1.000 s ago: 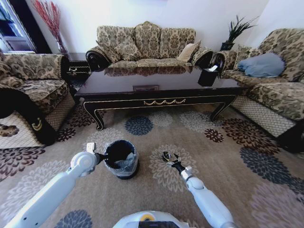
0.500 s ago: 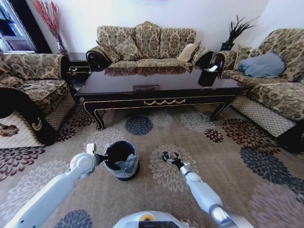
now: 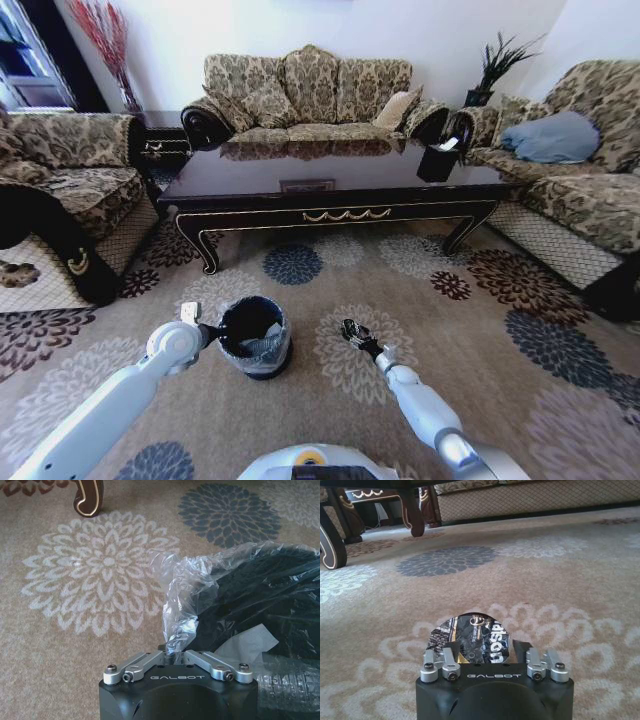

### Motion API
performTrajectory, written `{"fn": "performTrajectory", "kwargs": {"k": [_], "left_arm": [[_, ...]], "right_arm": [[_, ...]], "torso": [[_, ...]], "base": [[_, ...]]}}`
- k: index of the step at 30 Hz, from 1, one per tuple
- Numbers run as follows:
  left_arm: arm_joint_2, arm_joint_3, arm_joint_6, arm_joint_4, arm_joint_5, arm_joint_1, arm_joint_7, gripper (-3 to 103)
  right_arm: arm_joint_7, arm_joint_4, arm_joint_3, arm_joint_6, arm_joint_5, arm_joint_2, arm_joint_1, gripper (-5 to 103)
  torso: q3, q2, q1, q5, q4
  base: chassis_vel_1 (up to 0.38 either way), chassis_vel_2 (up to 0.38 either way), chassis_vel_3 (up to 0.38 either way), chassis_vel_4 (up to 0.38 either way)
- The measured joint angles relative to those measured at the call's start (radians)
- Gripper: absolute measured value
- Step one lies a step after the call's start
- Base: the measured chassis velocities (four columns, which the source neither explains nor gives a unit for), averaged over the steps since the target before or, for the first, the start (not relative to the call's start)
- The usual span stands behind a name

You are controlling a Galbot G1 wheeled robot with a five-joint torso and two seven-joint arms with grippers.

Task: Move to the front of the table and pick up the trash from the floor, then place it into the trash bin.

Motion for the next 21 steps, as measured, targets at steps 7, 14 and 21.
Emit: {"fn": "performTrajectory", "kwargs": {"k": [7, 14, 21], "left_arm": [[-0.008, -0.014, 0.000, -0.005, -0.012, 0.005, 0.000, 0], [-0.008, -0.021, 0.000, -0.007, -0.013, 0.010, -0.001, 0], [-0.021, -0.013, 0.000, -0.007, -0.011, 0.005, -0.001, 0]], "right_arm": [[0.001, 0.001, -0.006, -0.007, 0.010, -0.004, 0.004, 37], [0.001, 0.017, -0.007, -0.003, 0.013, -0.010, -0.015, 10], [0.006, 0.050, -0.006, 0.004, 0.013, -0.026, -0.043, 2]], "torso": [[0.000, 0.000, 0.000, 0.0000, -0.0001], [0.000, 0.000, 0.000, 0.0001, 0.0000], [0.000, 0.000, 0.000, 0.0001, 0.0000]], "base": [[0.000, 0.000, 0.000, 0.000], [0.000, 0.000, 0.000, 0.000], [0.000, 0.000, 0.000, 0.000]]}}
